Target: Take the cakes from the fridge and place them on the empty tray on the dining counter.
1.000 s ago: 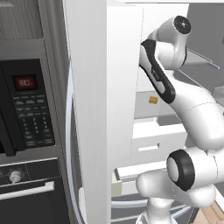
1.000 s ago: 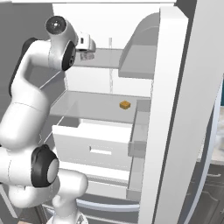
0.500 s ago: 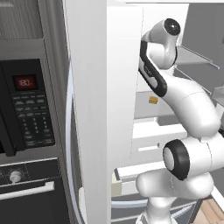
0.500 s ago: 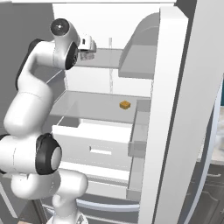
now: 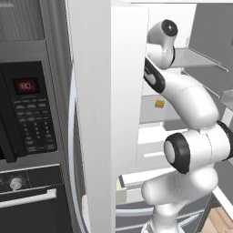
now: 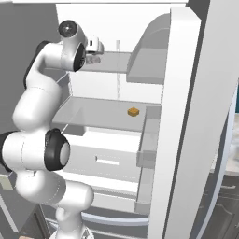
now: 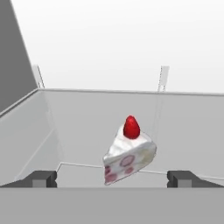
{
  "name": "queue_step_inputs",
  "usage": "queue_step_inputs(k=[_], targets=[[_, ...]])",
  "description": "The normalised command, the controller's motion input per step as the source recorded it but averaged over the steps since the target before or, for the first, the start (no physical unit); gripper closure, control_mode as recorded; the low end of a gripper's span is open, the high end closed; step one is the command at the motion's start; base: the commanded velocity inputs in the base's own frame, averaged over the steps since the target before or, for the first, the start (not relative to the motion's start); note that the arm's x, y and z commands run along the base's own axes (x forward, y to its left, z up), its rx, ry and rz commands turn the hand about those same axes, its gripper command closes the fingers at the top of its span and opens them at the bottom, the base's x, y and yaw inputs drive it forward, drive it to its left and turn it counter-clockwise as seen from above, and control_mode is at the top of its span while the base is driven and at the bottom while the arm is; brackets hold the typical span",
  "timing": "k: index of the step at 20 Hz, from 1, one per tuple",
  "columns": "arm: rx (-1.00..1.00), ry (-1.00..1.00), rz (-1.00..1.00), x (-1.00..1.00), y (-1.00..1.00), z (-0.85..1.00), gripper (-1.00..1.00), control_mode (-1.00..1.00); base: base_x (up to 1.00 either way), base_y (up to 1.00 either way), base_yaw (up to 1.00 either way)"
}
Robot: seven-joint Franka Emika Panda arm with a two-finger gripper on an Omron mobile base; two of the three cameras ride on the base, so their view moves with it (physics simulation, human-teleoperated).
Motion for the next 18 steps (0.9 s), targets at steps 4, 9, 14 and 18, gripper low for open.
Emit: queue_step_inputs(k=[4, 9, 14, 18], targets=[[0.0, 0.0, 0.0, 0.23, 0.0, -0.03, -1.0, -1.0, 0.0, 0.0, 0.0], [0.0, 0.01, 0.0, 0.1, -0.02, -0.12, -1.0, -1.0, 0.0, 0.0, 0.0], [0.0, 0.0, 0.0, 0.02, -0.09, -0.16, -1.0, -1.0, 0.0, 0.0, 0.0], [0.0, 0.0, 0.0, 0.29, 0.0, -0.03, -1.0, -1.0, 0.0, 0.0, 0.0]])
